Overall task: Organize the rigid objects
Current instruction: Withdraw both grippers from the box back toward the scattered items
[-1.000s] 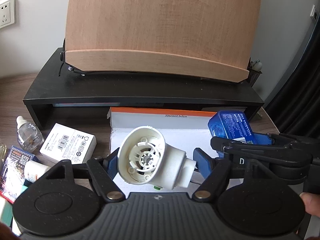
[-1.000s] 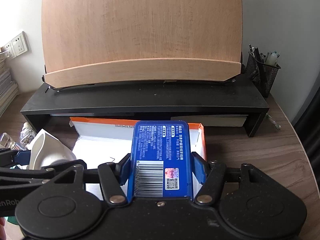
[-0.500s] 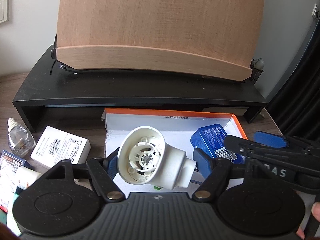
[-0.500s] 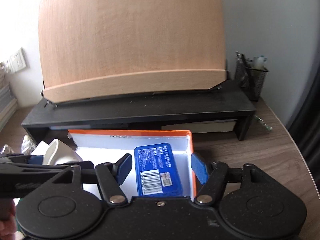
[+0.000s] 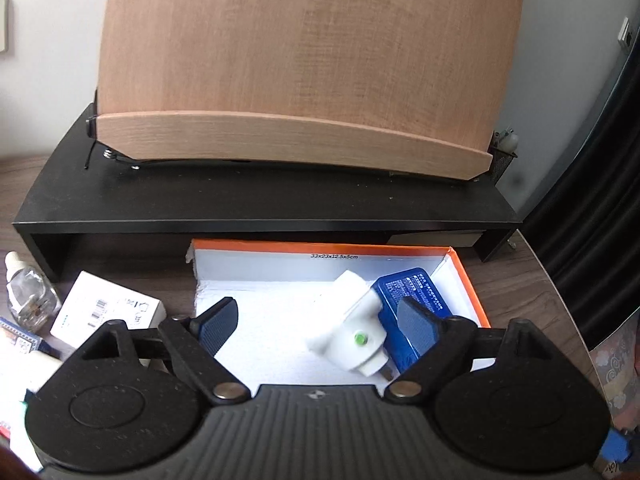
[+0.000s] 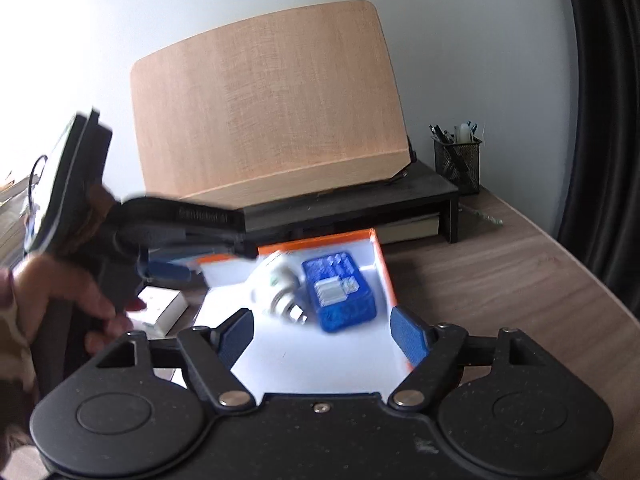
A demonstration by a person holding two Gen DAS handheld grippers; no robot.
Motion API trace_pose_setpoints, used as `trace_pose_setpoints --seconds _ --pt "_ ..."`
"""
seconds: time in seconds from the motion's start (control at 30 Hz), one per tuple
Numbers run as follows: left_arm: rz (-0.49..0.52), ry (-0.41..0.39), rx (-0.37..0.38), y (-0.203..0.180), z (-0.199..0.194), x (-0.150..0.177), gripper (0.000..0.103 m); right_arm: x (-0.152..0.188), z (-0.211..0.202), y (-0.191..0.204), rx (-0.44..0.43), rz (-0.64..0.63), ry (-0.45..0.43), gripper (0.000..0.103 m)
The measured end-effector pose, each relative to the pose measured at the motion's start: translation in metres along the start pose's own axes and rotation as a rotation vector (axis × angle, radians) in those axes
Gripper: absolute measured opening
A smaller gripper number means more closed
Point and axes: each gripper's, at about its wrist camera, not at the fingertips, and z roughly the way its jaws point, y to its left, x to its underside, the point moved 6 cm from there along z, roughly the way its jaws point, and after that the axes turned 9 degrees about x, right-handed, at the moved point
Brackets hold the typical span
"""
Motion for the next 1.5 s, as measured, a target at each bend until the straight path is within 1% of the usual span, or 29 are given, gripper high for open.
trace_pose_setpoints --seconds 0.07,0.2,0.23,0.27,0.3,0.33,0.43,0.5,0.57,0.63,0.7,0.8,0.9,1.03,1.1,1.13,1.17,1.23,1.4,1.47,1.5 --pt "-0.016 -0.019 -0.008 0.006 -0.018 0.004 0.092 0.017 -0.004 0.01 -0.003 -0.04 0.011 0.09" --pt "-0.045 -0.051 -0.032 0.021 -0.055 0.016 0.093 0.047 0.0 0.02 -0.013 -0.131 0.04 0.09" --pt "-0.055 -0.057 -0.037 0.024 -0.063 0.019 0.093 0.052 0.002 0.021 0.003 -0.157 0.035 0.089" --pt "-0.065 -0.061 -0.041 0.028 -0.07 0.023 0.093 0.053 0.002 0.021 0.03 -0.191 0.008 0.089" --pt "-0.073 -0.066 -0.049 0.03 -0.076 0.026 0.093 0.052 -0.005 0.022 0.068 -0.239 -0.06 0.088" --pt "-0.082 -0.072 -0.061 0.032 -0.082 0.027 0.093 0.047 -0.012 0.022 0.071 -0.256 -0.121 0.088" --pt "-0.105 -0.088 -0.083 0.038 -0.096 0.034 0.094 0.031 -0.03 0.027 0.036 -0.234 -0.24 0.09" --pt "-0.116 -0.098 -0.105 0.043 -0.108 0.039 0.094 0.025 -0.029 0.034 0.024 -0.213 -0.261 0.09" --pt "-0.138 -0.111 -0.122 0.049 -0.119 0.044 0.094 0.026 -0.022 0.041 -0.009 -0.182 -0.226 0.09" --pt "-0.16 -0.118 -0.147 0.057 -0.128 0.049 0.094 0.032 -0.015 0.052 -0.065 -0.175 -0.175 0.09" --pt "-0.172 -0.124 -0.176 0.064 -0.139 0.056 0.095 0.043 -0.01 0.065 -0.11 -0.218 -0.142 0.09" --pt "-0.195 -0.127 -0.217 0.077 -0.152 0.065 0.095 0.053 -0.003 0.074 -0.131 -0.302 -0.128 0.09" --pt "-0.206 -0.13 -0.253 0.087 -0.163 0.074 0.096 0.051 -0.001 0.063 -0.108 -0.336 -0.15 0.09" --pt "-0.238 -0.136 -0.275 0.101 -0.174 0.084 0.096 0.045 0.011 0.042 -0.05 -0.322 -0.085 0.09" --pt "-0.243 -0.136 -0.289 0.108 -0.178 0.089 0.097 0.036 0.006 0.044 -0.04 -0.294 -0.095 0.091" --pt "-0.249 -0.134 -0.294 0.112 -0.179 0.092 0.097 0.031 0.001 0.049 -0.05 -0.281 -0.1 0.091" --pt "-0.26 -0.132 -0.298 0.116 -0.181 0.095 0.097 0.027 -0.004 0.057 -0.08 -0.265 -0.091 0.092" --pt "-0.28 -0.132 -0.308 0.126 -0.187 0.101 0.098 0.021 -0.011 0.077 -0.133 -0.251 -0.052 0.097" --pt "-0.302 -0.131 -0.342 0.151 -0.202 0.11 0.099 0.022 -0.019 0.131 -0.235 -0.226 0.109 0.099" --pt "-0.308 -0.125 -0.343 0.16 -0.205 0.113 0.099 0.024 -0.023 0.149 -0.26 -0.241 0.129 0.099" --pt "-0.311 -0.122 -0.341 0.163 -0.205 0.114 0.099 0.025 -0.024 0.157 -0.256 -0.251 0.133 0.099"
